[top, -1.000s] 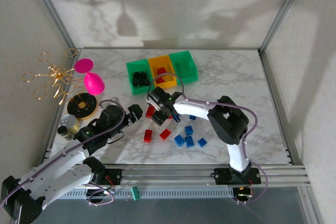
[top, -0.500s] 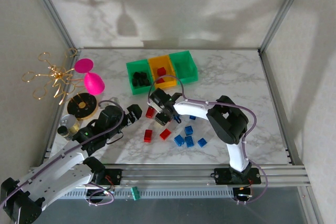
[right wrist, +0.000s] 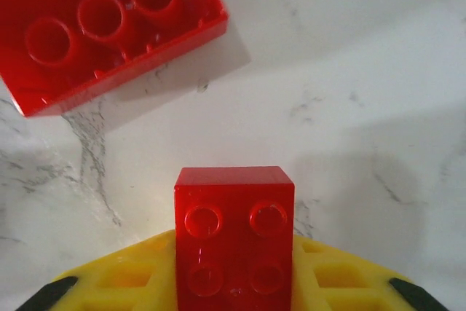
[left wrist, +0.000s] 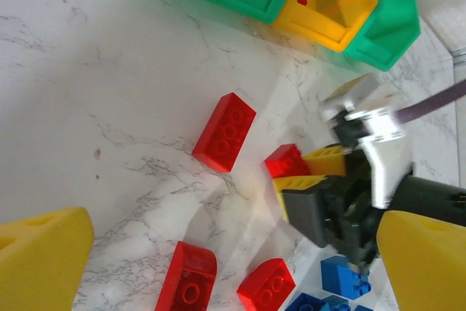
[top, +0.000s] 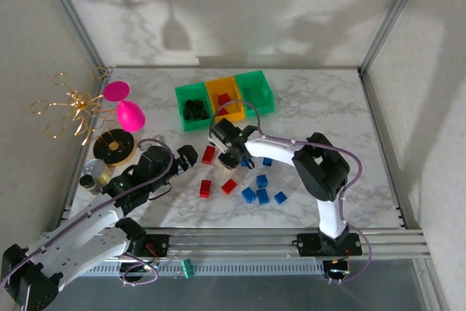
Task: Sort the legos into containers by color
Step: Pick up the lego from the center of the table, then place the lego in the container.
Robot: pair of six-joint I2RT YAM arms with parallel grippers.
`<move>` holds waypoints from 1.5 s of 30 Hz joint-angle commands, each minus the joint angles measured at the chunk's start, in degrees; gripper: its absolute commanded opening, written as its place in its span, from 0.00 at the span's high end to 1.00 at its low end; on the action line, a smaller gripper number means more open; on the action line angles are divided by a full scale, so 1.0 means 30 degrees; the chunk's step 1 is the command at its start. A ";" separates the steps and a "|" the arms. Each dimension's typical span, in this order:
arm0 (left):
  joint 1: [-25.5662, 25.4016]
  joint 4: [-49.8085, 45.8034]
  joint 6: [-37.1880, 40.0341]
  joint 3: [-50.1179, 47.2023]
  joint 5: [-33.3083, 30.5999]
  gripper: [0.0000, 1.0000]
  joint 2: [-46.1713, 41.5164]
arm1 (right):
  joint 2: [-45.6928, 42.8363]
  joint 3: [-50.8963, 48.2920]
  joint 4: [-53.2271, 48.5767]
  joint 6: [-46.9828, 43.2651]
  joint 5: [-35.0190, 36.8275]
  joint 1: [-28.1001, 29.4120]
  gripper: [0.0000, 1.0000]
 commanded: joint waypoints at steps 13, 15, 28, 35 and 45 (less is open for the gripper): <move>0.0077 0.2037 0.0808 0.2058 0.0893 0.00 0.2445 | -0.0045 0.3870 0.2265 0.3097 0.0010 -0.3061 0.78; 0.0110 0.2360 0.0912 0.2299 0.0926 0.00 0.2901 | 0.0504 0.4591 0.2673 0.3383 0.0026 -0.3347 0.77; 0.0819 0.4407 0.0935 0.2876 0.0609 0.00 0.5087 | 0.4686 1.0014 0.3462 0.3806 0.2076 -0.4913 0.75; 0.1363 0.4615 0.1420 0.3455 0.0751 0.00 0.5822 | 0.7590 1.3869 0.2709 0.3035 0.2515 -0.5001 0.69; 0.1502 0.4525 0.1719 0.3830 0.1006 0.00 0.6067 | 0.7914 1.5218 0.2515 0.2664 0.2705 -0.4978 0.50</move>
